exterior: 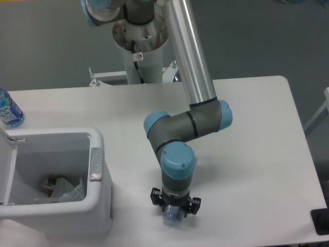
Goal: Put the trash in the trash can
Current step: 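Close the gripper around the water bottle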
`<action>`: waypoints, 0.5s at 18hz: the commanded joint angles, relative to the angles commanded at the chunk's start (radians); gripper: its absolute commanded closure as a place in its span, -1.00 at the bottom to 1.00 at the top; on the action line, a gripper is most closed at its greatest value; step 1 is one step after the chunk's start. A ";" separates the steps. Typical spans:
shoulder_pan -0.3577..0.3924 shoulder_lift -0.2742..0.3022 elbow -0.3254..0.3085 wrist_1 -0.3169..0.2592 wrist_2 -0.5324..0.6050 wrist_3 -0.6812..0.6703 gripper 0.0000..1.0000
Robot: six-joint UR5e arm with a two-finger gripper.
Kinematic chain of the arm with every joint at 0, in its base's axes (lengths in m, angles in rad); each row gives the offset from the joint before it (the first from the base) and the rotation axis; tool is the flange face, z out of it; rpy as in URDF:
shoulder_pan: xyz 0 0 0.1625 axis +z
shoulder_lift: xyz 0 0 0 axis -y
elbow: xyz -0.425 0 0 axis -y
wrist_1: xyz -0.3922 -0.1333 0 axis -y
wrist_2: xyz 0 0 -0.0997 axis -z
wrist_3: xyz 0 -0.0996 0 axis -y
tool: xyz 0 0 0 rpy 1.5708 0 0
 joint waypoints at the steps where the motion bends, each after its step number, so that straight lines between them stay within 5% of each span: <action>1: 0.000 0.000 0.000 -0.002 0.002 0.003 -0.33; 9: 0.003 0.020 0.014 0.002 0.002 0.015 -0.28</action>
